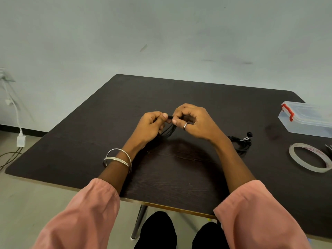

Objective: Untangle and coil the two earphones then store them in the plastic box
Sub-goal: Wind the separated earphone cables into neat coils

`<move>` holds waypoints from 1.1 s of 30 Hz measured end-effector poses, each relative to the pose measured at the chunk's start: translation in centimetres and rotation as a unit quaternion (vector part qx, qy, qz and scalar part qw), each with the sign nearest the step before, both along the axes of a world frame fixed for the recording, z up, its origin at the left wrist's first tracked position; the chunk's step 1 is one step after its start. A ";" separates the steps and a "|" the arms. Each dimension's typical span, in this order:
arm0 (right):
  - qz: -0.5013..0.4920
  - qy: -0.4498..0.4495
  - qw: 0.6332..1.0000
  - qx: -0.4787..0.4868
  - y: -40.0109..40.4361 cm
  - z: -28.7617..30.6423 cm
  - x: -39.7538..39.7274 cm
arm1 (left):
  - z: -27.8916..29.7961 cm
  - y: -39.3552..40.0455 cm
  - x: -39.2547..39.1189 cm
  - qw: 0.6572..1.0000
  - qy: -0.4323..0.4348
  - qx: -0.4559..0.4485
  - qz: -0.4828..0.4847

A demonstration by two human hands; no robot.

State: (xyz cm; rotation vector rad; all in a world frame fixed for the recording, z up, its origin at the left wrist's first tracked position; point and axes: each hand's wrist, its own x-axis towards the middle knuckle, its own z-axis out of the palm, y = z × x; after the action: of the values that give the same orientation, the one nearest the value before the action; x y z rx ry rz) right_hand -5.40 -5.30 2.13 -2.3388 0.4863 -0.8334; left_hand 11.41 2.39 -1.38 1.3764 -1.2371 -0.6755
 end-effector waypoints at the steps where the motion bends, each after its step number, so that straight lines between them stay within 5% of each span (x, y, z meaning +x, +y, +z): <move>1: -0.007 0.004 1.000 -0.012 -0.1 -0.1 0.1 | -0.1 0.0 0.0 1.000 -0.005 -0.004 0.005; 7: -0.009 -0.025 0.999 -0.041 -0.6 -0.2 0.2 | 0.0 0.0 -0.3 0.999 -0.033 0.006 0.018; 17: -0.014 -0.090 0.993 0.068 -0.7 0.1 0.0 | 0.1 -0.1 -0.3 0.999 0.020 0.032 -0.008; 23: -0.022 -0.039 0.999 0.014 -0.9 -0.3 0.0 | 0.9 0.3 -0.9 0.998 0.040 0.043 -0.013; 33: -0.007 0.011 0.991 0.133 -0.4 -0.7 0.4 | 0.6 0.2 -0.6 0.999 0.023 0.030 0.010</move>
State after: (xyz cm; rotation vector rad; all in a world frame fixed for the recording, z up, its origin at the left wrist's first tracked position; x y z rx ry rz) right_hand -4.96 -5.68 1.42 -2.1021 0.5866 -0.7036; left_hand 10.85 2.57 -0.81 1.4125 -1.1730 -0.7307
